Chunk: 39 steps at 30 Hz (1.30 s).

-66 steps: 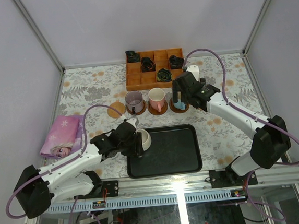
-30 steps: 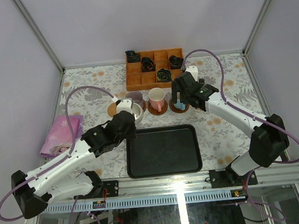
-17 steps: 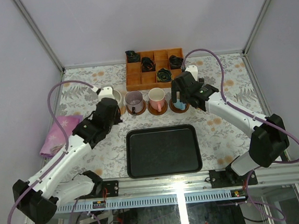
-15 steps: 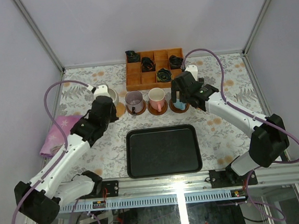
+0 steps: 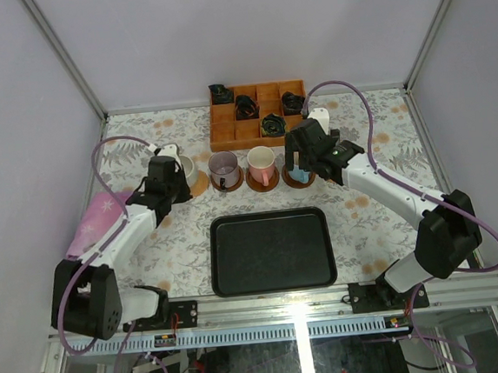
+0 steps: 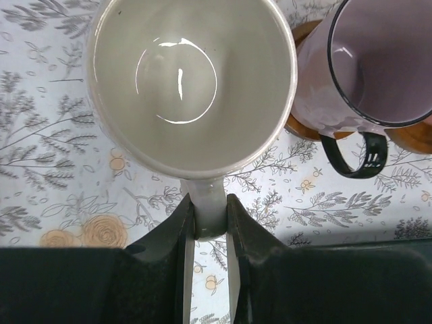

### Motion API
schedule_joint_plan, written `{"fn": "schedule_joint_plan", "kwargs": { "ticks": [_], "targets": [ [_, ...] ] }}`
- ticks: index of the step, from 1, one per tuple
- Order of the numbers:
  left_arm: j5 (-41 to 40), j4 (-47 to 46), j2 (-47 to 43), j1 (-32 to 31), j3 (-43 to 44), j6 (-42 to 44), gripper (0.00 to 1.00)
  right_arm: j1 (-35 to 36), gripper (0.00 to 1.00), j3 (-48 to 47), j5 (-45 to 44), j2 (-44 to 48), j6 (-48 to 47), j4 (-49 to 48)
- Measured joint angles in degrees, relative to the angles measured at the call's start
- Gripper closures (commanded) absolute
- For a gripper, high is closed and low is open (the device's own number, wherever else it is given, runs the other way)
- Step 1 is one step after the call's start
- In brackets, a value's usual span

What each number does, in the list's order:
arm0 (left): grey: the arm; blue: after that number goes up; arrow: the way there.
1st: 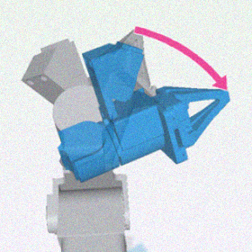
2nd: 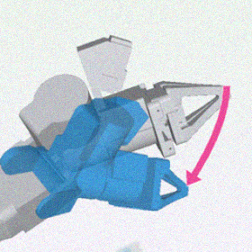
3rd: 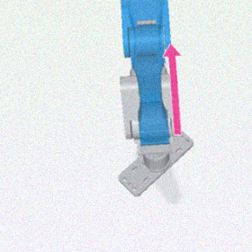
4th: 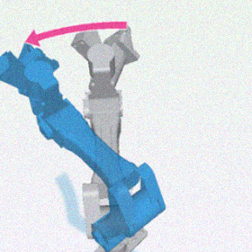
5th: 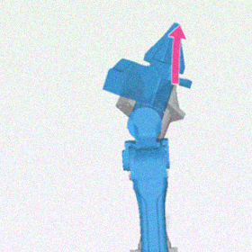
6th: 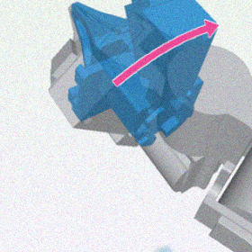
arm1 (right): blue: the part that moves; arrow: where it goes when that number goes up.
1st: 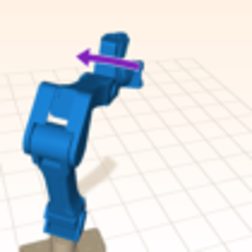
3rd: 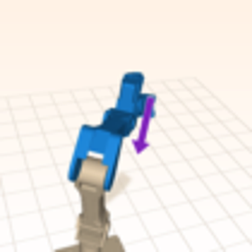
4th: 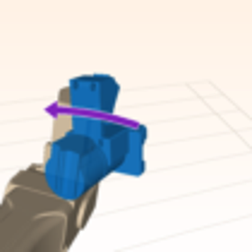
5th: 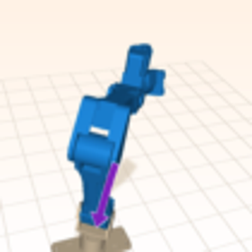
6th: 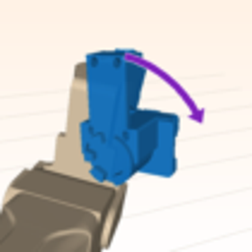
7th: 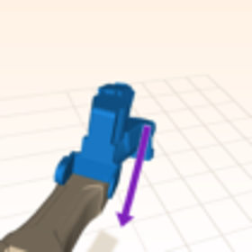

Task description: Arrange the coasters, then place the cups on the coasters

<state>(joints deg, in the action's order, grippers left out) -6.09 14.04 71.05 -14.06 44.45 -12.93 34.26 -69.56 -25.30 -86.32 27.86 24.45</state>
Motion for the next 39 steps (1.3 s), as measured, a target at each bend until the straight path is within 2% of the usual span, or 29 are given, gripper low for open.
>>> {"fn": "schedule_joint_plan", "kwargs": {
  "ticks": [13, 39],
  "targets": [
    [6.3, -4.6, 8.3, 3.7, -0.4, 0.0, 1.00, 0.0, 0.01, 0.0, 0.0, -0.1, -0.3, 0.0],
    [11.6, -4.9, 11.0, 4.5, 1.6, -0.4, 1.00, 0.0, 0.01, 0.0, 1.0, -2.0, -0.3, -0.1]
  ]
}}
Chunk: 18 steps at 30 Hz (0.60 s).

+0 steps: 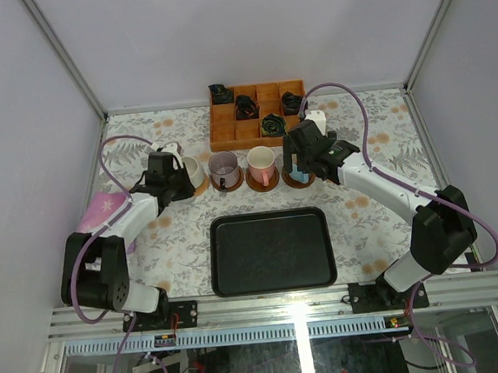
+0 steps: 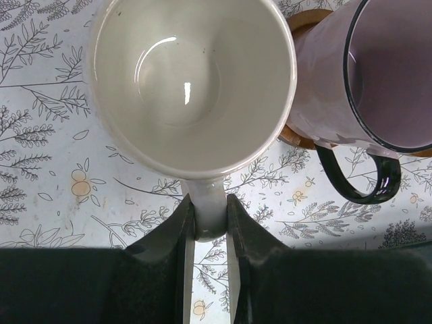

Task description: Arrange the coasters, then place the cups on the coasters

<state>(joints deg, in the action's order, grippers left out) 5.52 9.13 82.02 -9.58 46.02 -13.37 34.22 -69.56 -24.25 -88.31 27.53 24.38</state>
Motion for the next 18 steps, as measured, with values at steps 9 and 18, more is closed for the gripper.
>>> {"fn": "schedule_joint_plan", "kwargs": {
  "ticks": [9, 18],
  "targets": [
    [0.2, 0.1, 0.2, 0.0, 0.0, 0.0, 1.00, 0.0, 0.01, 0.0, 0.0, 0.0, 0.0, -0.7],
    [0.9, 0.4, 1.4, 0.0, 0.0, 0.0, 1.00, 0.0, 0.01, 0.0, 0.0, -0.4, 0.1, -0.7]
  ]
}}
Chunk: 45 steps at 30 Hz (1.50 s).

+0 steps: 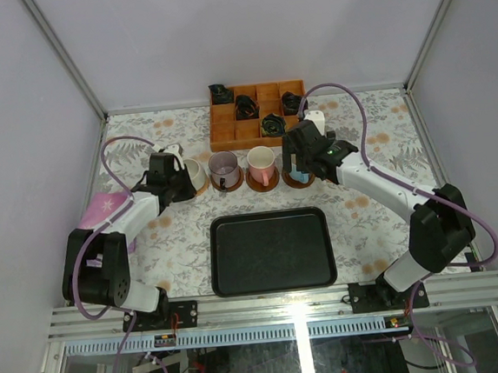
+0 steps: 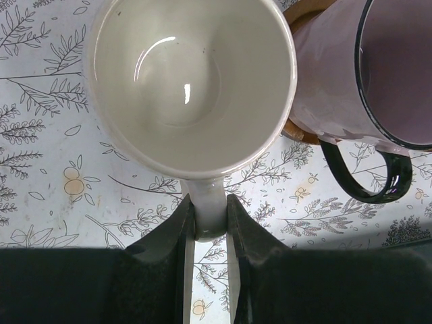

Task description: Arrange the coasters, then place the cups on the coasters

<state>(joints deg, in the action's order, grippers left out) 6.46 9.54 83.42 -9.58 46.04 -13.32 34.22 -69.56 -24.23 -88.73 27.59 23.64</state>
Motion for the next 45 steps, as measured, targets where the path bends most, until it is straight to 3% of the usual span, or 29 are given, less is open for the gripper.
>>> {"fn": "schedule_joint_plan", "kwargs": {
  "ticks": [6, 20, 45],
  "targets": [
    [0.0, 0.0, 0.3, 0.0, 0.2, 0.0, 0.98, 0.0, 0.01, 0.0, 0.4, -0.9, 0.0, 0.0],
    [-0.3, 0.7, 0.8, 0.0, 3.4, 0.7, 0.59, 0.0, 0.01, 0.0, 1.2, -1.4, 0.0, 0.0],
    [-2.0, 3.7, -1.9, 0.0, 4.0, 1.6, 0.55, 0.0, 0.01, -0.5, 1.4, -2.2, 1.2, 0.0]
  ]
}}
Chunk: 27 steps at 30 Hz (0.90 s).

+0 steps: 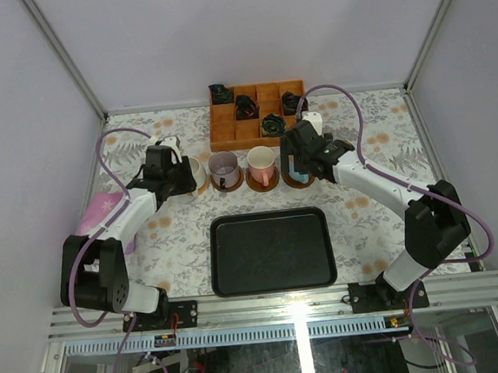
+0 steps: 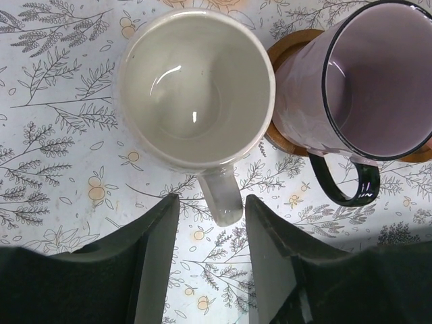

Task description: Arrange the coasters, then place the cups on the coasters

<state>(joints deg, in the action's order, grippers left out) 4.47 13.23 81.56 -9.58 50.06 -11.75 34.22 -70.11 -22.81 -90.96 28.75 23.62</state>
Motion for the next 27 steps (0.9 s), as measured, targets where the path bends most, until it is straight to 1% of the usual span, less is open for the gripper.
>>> {"fn": "schedule_joint_plan", "kwargs": {
  "ticks": [7, 27],
  "targets": [
    [0.0, 0.6, 0.0, 0.0, 0.0, 0.0, 0.51, 0.0, 0.01, 0.0, 0.0, 0.0, 0.2, -0.2],
    [-2.6, 4.3, 0.0, 0.0, 0.0, 0.0, 0.50, 0.0, 0.01, 0.0, 0.0, 0.0, 0.2, -0.2]
  ]
}}
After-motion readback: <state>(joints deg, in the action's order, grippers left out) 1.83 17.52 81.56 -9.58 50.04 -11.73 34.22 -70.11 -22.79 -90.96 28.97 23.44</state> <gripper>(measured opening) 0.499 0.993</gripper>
